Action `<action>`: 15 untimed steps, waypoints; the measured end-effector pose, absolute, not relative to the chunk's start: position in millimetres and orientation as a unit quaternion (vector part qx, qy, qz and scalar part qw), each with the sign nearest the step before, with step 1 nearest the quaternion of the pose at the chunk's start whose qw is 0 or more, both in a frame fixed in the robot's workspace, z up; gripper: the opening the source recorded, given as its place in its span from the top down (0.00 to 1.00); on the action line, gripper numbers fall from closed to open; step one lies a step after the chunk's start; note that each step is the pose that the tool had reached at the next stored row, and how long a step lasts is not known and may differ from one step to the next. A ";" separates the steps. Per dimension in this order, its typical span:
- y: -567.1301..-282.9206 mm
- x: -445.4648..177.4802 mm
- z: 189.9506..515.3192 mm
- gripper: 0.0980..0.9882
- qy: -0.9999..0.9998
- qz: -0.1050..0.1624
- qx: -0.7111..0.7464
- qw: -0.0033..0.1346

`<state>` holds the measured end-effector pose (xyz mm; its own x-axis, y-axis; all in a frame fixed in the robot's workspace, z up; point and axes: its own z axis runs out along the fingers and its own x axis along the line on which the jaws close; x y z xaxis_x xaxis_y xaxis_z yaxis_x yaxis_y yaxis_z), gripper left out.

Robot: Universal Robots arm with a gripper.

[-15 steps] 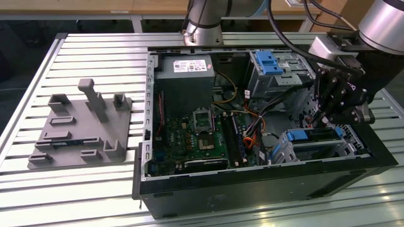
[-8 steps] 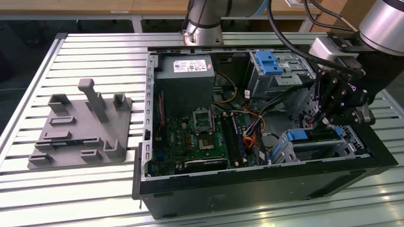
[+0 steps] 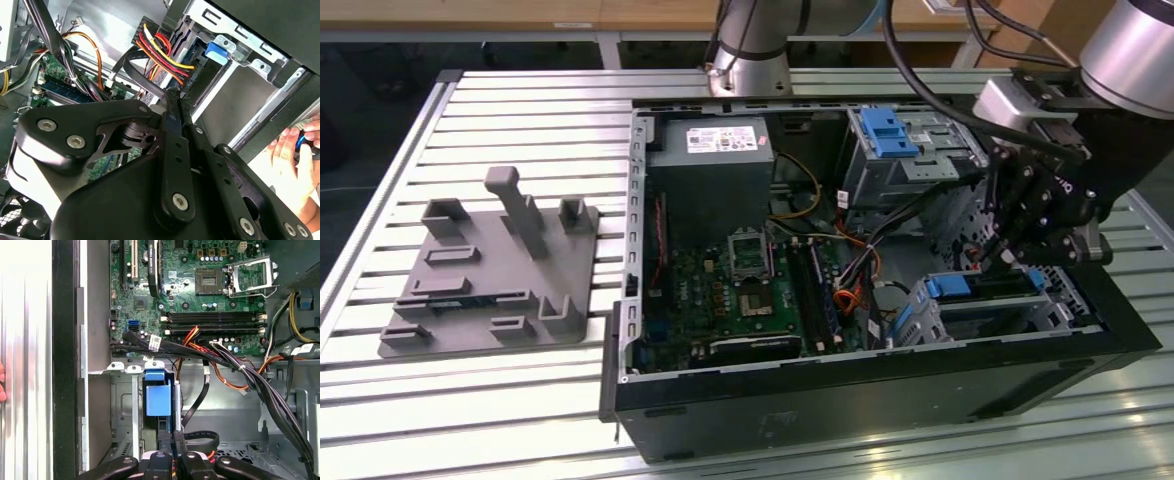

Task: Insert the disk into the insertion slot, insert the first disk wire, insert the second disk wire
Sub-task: 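Insert the second disk wire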

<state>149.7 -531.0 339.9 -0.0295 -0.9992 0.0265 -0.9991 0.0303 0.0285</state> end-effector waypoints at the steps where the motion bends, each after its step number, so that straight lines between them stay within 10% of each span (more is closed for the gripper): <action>1: -530.9 150.0 339.8 0.95 -0.719 -0.001 0.695 0.019; 15: -532.6 151.1 337.1 0.95 -0.725 -0.001 0.688 0.019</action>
<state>151.1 -532.6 337.1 -0.0515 -0.9983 0.0263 -0.9982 0.0522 0.0286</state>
